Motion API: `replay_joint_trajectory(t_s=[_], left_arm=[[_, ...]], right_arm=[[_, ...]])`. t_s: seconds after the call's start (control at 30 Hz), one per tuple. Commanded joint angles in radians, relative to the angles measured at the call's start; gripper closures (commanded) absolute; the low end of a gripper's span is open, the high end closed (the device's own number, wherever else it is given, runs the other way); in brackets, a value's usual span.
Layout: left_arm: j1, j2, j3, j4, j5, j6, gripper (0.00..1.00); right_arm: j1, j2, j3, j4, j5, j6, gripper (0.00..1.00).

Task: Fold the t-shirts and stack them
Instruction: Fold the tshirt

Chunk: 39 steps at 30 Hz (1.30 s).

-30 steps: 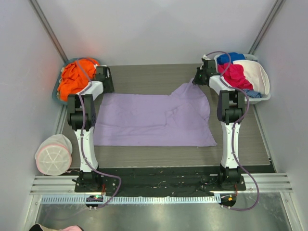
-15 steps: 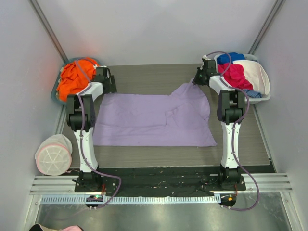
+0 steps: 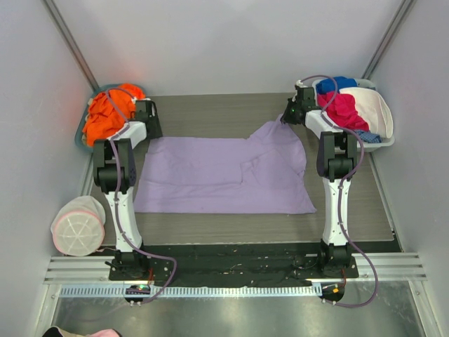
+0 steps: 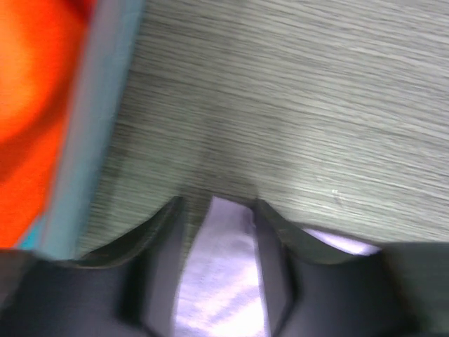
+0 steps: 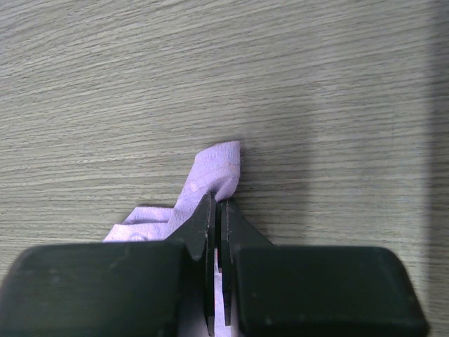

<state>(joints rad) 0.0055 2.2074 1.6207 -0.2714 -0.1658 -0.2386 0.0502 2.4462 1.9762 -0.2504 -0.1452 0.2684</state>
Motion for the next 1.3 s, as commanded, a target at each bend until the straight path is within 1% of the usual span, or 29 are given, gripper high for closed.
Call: replay_joint_trajectory(t_s=[0.0,0.03,0.1,0.13,0.17,0.2,0.23,0.27,0.47,0.5,0.53,0.57,0.6,0.67,0.7,0.8,1.27], left_arm=[[0.039,0.0,-0.007,-0.065,-0.04,-0.005,0.61],[0.039,0.0,-0.007,-0.065,-0.04,-0.007,0.69],[0.039,0.002,-0.007,-0.065,-0.044,-0.007,0.79],[0.039,0.003,-0.007,-0.066,-0.046,-0.007,0.86],[0.039,0.003,-0.005,-0.065,-0.047,-0.007,0.9],[0.039,0.005,-0.004,-0.066,-0.047,-0.005,0.96],[0.04,0.005,-0.004,-0.068,-0.047,-0.005,0.99],[0.039,0.006,-0.002,-0.068,-0.047,-0.007,1.0],[0.039,0.006,-0.002,-0.069,-0.037,-0.011,1.0],[0.039,0.005,-0.001,-0.069,-0.034,-0.013,0.98],[0.039,0.002,0.002,-0.069,-0.035,-0.013,0.89],[0.039,0.003,0.005,-0.069,-0.037,-0.016,0.74],[0.039,0.003,0.007,-0.072,-0.038,-0.015,0.53],[0.039,-0.002,0.008,-0.077,-0.041,-0.018,0.39],[0.037,-0.005,0.005,-0.077,-0.04,-0.016,0.28],[0.037,-0.028,-0.015,-0.074,-0.028,-0.022,0.25],[0.037,-0.112,-0.055,-0.054,-0.005,-0.039,0.27]], right_arm=[[-0.003,-0.007,0.001,-0.001,-0.014,0.006,0.99],[-0.003,-0.006,0.001,0.0,-0.014,0.006,0.99],[-0.003,-0.003,0.003,-0.001,-0.013,0.009,0.99],[-0.003,-0.003,0.003,0.0,-0.014,0.009,0.99],[-0.003,-0.001,0.001,0.0,-0.014,0.009,0.99],[-0.003,-0.003,0.004,0.0,-0.011,0.008,0.99],[-0.004,-0.003,0.004,0.0,-0.013,0.009,0.99],[-0.004,-0.003,0.004,0.0,-0.01,0.009,0.99],[-0.004,-0.012,0.007,0.0,-0.008,0.011,0.99],[-0.004,-0.012,0.009,-0.001,-0.007,0.011,0.99],[-0.006,-0.012,0.007,-0.001,-0.008,0.009,0.99],[-0.004,-0.01,0.009,-0.003,-0.007,0.011,0.99],[-0.004,-0.01,0.01,-0.001,-0.007,0.009,0.99],[-0.004,-0.009,0.009,-0.003,-0.008,0.011,0.99],[-0.006,-0.009,0.006,-0.004,-0.01,0.011,0.99],[-0.004,-0.007,0.006,-0.004,-0.016,0.011,0.99],[-0.004,0.0,0.004,-0.004,-0.033,0.018,0.99]])
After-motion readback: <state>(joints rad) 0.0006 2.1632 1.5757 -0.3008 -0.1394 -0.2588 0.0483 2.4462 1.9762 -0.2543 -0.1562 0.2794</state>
